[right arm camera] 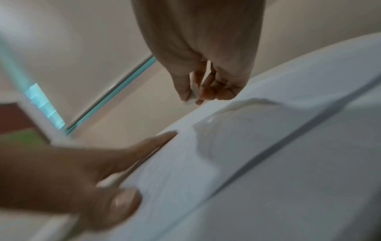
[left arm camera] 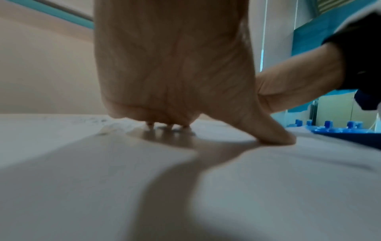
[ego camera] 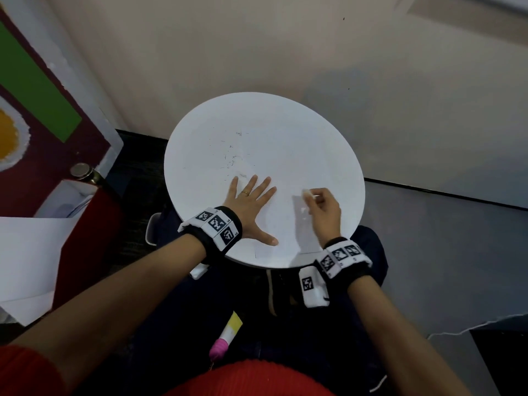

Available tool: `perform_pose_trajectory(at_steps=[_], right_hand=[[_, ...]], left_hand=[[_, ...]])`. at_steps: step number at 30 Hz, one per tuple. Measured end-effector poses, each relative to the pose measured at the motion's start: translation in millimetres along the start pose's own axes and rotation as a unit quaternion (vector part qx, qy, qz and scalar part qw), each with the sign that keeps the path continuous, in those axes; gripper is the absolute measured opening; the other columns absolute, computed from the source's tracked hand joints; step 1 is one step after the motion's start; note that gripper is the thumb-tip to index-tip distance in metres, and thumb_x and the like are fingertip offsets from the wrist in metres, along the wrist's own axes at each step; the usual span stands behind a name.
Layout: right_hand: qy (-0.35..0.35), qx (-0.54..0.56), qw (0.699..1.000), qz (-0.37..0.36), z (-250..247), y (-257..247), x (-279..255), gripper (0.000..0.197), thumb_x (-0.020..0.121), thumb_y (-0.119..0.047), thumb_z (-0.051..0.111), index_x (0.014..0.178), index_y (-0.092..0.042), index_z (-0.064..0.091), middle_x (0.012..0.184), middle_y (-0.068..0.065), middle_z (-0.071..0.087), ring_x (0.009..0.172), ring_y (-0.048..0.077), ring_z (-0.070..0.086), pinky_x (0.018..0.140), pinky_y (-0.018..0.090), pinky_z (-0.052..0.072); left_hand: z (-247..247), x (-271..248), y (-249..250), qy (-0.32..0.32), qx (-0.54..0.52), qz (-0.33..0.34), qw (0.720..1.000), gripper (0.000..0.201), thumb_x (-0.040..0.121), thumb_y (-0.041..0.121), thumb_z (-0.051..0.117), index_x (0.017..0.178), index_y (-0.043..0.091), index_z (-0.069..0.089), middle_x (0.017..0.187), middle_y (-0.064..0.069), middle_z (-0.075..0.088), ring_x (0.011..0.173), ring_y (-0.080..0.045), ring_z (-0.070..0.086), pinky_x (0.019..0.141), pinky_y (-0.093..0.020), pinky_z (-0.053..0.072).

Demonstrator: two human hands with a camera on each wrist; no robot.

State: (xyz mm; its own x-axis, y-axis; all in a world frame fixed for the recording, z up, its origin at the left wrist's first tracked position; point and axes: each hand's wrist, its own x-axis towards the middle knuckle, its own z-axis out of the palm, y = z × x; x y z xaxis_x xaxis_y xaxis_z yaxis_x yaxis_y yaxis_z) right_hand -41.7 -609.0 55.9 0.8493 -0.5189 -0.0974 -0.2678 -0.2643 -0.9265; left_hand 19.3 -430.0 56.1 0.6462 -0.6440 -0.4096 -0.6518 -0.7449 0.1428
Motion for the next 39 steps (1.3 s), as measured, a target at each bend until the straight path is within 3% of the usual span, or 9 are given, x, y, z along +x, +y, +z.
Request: perform_pose_trajectory(at_steps=[4, 9, 13, 15, 17, 20, 24, 33, 39], right_hand=[[0.040, 0.117, 0.988, 0.094, -7, 17, 3, 0.013, 0.097, -0.016, 0.048, 0.084, -0.013, 0.048, 0.072, 0.001, 0.052, 0.062, 0.011, 0.048, 0.057, 0.013, 0.045], [0.061, 0.163, 0.978, 0.116, -7, 24, 6, 0.013, 0.096, -0.018, 0.050, 0.083, -0.016, 0.048, 0.076, 0.004, 0.056, 0.066, 0.013, 0.054, 0.065, 0.018, 0.049], [0.067, 0.192, 0.973, 0.113, -7, 23, 3, 0.014, 0.096, -0.017, 0.050, 0.083, -0.014, 0.048, 0.075, 0.004, 0.056, 0.064, 0.012, 0.054, 0.067, 0.019, 0.051], [0.066, 0.189, 0.974, 0.105, -7, 22, 2, 0.013, 0.096, -0.017, 0.052, 0.083, -0.014, 0.049, 0.077, 0.004, 0.057, 0.065, 0.013, 0.055, 0.066, 0.019, 0.049], [0.044, 0.143, 0.986, 0.067, -6, 18, 1, 0.012, 0.093, -0.017, 0.057, 0.083, -0.013, 0.051, 0.075, 0.004, 0.058, 0.066, 0.014, 0.055, 0.065, 0.021, 0.047], [-0.076, -0.001, 0.996, -0.039, 0, 9, -8, 0.010, 0.085, -0.013, 0.067, 0.083, -0.005, 0.061, 0.071, 0.004, 0.061, 0.064, 0.014, 0.056, 0.060, 0.017, 0.045], [-0.209, -0.137, 0.953, -0.173, 16, -4, -14, 0.007, 0.076, -0.010, 0.074, 0.081, -0.007, 0.070, 0.078, 0.006, 0.063, 0.065, 0.009, 0.053, 0.063, 0.011, 0.040], [-0.288, -0.218, 0.901, -0.241, 12, -4, -29, 0.007, 0.079, -0.015, 0.070, 0.079, -0.009, 0.068, 0.071, -0.003, 0.053, 0.062, 0.000, 0.046, 0.062, 0.026, 0.038], [-0.238, -0.221, 0.920, -0.220, 31, -11, -17, 0.003, 0.079, -0.016, 0.067, 0.082, -0.015, 0.068, 0.071, -0.011, 0.050, 0.067, 0.013, 0.052, 0.069, 0.041, 0.043]], left_hand=[[3, -1, 54, 0.028, 0.030, 0.006, 0.999, 0.079, 0.100, 0.052, 0.027, 0.151, 0.007, -0.011, 0.158, -0.010, -0.022, 0.145, -0.027, -0.021, 0.116, -0.045, -0.010], [23, 3, 83, -0.004, -0.009, 0.090, 0.996, 0.063, 0.105, 0.040, 0.018, 0.151, 0.015, -0.015, 0.158, 0.000, -0.022, 0.146, -0.020, -0.019, 0.117, -0.038, -0.009], [4, 1, 40, 0.001, -0.024, -0.141, 0.990, 0.069, 0.103, 0.044, 0.013, 0.147, 0.002, -0.020, 0.154, -0.014, -0.027, 0.145, -0.028, -0.020, 0.118, -0.042, -0.007], [-6, -5, 23, -0.017, -0.018, -0.202, 0.979, 0.075, 0.103, 0.047, 0.015, 0.146, -0.003, -0.019, 0.154, -0.020, -0.027, 0.144, -0.032, -0.022, 0.118, -0.043, -0.008], [-7, -10, 12, 0.004, -0.011, -0.156, 0.988, 0.086, 0.098, 0.058, 0.021, 0.147, -0.001, -0.020, 0.154, -0.017, -0.029, 0.143, -0.031, -0.026, 0.115, -0.044, -0.013], [1, -14, 5, -0.007, -0.006, -0.036, 0.999, 0.106, 0.087, 0.074, 0.031, 0.149, 0.006, -0.021, 0.153, -0.009, -0.033, 0.140, -0.026, -0.032, 0.114, -0.046, -0.017], [8, -12, -2, -0.031, -0.004, 0.008, 0.999, 0.117, 0.079, 0.081, 0.037, 0.149, 0.008, -0.023, 0.153, -0.005, -0.035, 0.141, -0.022, -0.032, 0.115, -0.043, -0.017], [13, -11, -9, -0.005, 0.014, 0.019, 1.000, 0.126, 0.069, 0.089, 0.037, 0.149, 0.011, -0.022, 0.154, 0.000, -0.034, 0.142, -0.017, -0.030, 0.116, -0.051, -0.015], [14, -11, -8, 0.005, 0.018, 0.009, 1.000, 0.129, 0.066, 0.091, 0.035, 0.150, 0.012, -0.021, 0.155, 0.001, -0.033, 0.142, -0.017, -0.030, 0.115, -0.053, -0.014]])
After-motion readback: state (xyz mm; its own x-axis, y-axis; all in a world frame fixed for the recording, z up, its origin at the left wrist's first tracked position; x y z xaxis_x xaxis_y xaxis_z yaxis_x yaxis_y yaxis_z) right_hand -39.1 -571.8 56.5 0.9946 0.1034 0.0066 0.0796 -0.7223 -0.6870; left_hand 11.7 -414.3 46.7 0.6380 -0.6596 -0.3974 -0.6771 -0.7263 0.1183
